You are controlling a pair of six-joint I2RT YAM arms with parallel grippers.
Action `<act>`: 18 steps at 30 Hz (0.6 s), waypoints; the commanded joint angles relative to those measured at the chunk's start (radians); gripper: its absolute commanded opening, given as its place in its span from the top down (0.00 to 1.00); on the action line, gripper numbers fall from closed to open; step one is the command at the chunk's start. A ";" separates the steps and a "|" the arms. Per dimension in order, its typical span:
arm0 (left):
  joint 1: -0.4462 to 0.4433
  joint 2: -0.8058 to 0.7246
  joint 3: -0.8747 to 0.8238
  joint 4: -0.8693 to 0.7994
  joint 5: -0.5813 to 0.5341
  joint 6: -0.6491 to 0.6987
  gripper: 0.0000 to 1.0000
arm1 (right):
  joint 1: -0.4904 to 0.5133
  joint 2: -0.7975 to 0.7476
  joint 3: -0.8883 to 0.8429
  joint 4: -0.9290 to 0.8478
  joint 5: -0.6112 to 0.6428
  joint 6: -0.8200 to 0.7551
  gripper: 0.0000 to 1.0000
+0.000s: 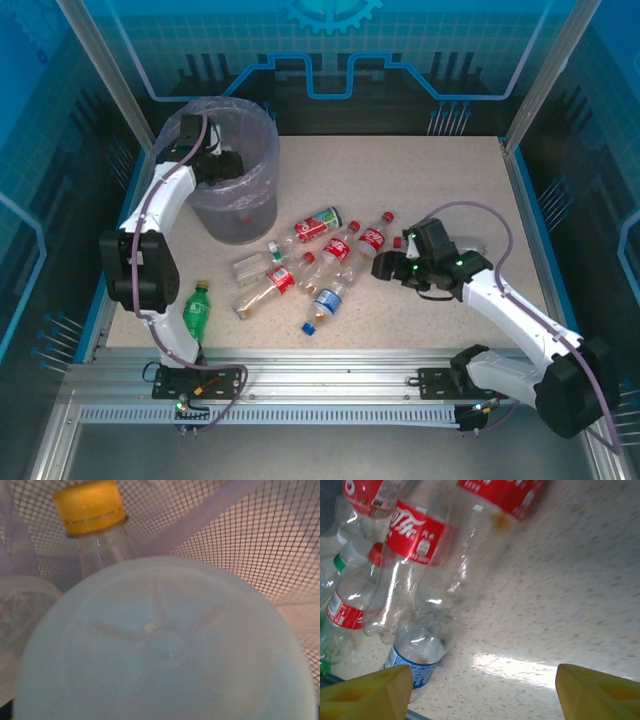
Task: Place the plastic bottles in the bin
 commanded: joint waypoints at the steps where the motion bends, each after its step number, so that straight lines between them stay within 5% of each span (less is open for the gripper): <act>1: -0.006 0.007 -0.029 0.049 -0.002 -0.002 0.49 | 0.108 0.026 -0.043 0.152 0.072 0.171 0.27; 9: -0.005 -0.043 0.006 0.030 -0.008 0.016 0.02 | 0.329 0.175 -0.042 0.292 0.144 0.340 0.27; 18: -0.006 -0.207 0.071 0.035 -0.048 0.032 0.01 | 0.413 0.332 -0.025 0.388 0.140 0.383 0.25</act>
